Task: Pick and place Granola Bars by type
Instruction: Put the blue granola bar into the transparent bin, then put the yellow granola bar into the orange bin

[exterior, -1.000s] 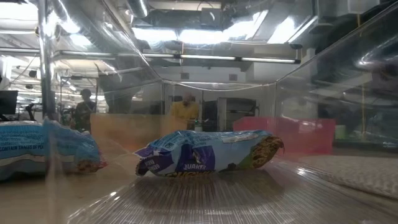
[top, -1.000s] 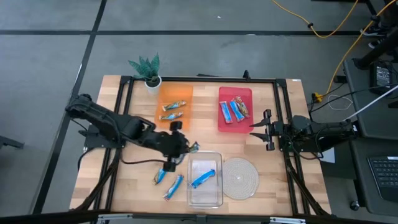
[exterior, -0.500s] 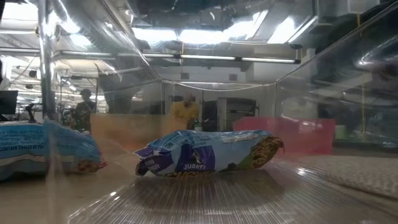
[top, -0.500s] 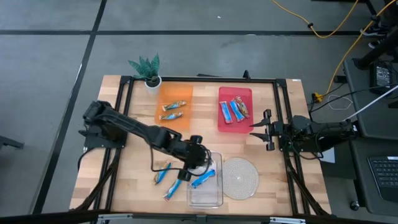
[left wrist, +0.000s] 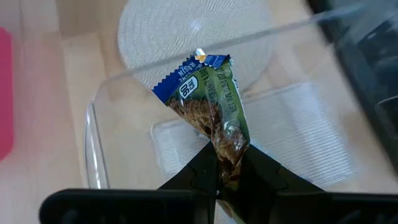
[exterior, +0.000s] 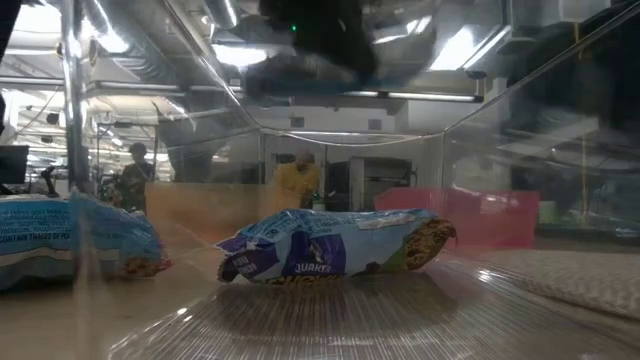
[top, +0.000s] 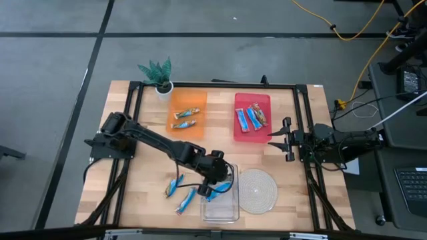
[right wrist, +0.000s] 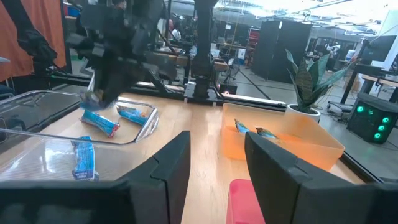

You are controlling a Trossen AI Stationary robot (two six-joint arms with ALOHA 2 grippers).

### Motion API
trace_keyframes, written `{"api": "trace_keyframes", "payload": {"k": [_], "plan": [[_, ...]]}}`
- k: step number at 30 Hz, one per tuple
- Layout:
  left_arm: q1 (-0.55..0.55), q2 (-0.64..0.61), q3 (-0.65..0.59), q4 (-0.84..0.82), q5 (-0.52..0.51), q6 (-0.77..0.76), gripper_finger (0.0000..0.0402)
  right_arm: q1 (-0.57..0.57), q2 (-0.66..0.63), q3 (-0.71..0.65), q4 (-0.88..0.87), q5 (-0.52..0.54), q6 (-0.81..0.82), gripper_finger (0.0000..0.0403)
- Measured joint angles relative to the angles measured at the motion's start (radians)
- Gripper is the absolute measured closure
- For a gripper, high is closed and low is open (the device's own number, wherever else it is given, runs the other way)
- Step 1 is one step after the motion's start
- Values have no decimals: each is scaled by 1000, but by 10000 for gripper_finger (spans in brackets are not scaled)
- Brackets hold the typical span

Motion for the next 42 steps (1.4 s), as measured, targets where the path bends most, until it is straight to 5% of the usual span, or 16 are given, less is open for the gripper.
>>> {"api": "trace_keyframes", "payload": {"k": [20, 33, 42], "plan": [[32, 155, -1, 25, 15, 33, 342, 0, 0, 0, 0, 0, 0, 247], [29, 124, 2, 2, 9, 47, 268, 0, 0, 0, 0, 0, 0, 247], [13, 46, 108, -168, -73, 65, 254, 0, 0, 0, -2, -11, 0, 247]]}}
